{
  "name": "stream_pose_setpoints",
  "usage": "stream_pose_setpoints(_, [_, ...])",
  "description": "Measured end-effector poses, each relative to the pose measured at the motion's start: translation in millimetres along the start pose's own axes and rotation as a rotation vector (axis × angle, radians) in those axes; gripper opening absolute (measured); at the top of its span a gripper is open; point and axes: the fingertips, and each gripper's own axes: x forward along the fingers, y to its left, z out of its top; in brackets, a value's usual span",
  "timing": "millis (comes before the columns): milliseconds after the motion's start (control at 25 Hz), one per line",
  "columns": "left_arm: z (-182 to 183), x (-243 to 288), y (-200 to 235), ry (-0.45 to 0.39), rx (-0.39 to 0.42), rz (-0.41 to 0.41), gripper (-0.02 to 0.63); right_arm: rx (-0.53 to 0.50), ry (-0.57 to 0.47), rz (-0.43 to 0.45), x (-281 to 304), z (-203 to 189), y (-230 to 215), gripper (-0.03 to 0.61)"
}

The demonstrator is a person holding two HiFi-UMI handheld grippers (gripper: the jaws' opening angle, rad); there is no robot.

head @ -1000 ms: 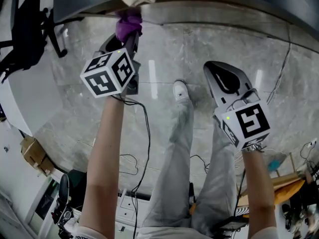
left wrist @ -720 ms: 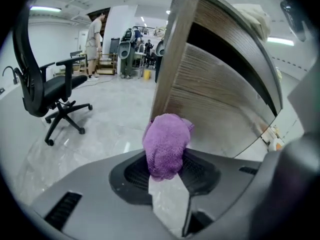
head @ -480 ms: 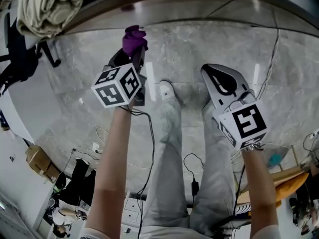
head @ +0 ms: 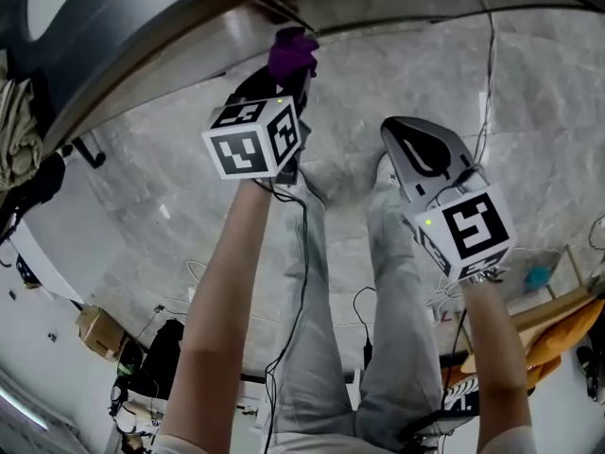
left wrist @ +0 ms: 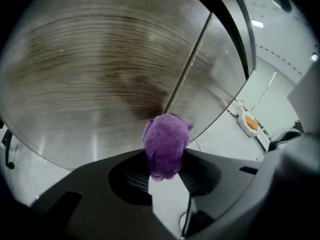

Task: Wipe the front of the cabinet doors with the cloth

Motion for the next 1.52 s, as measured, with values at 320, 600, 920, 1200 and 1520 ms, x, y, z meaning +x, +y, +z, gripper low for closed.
stream_pose_setpoints(320, [10.3,31.3,5.2,0.030,-0.009,-0.018,0.141,0.044,-0.002,-0.030,-0.8,-16.8,-24.4,0.028])
stream_pose_setpoints(600, [-5.2,-1.8,65.5,0.048,0.006,0.043,0.141,0.030,-0.018,-0.005,37.3,5.6,13.9,0.028])
stream_pose_setpoints(920, [-41.6,-69.7,207.2,0.079,-0.035,0.187,0.140,-0.048,0.016,0.068,105.6,23.3,96.2,0.028])
stream_pose_setpoints(1200, [-61.5,-106.3,280.4,0.089,-0.060,0.251,0.140,-0.071,0.033,0.113,144.8,29.6,145.9,0.028])
stream_pose_setpoints(1520, [-72.0,-112.7,270.1,0.076,-0.116,0.254,0.140,-0.083,0.038,0.161,134.3,26.9,154.0,0.028])
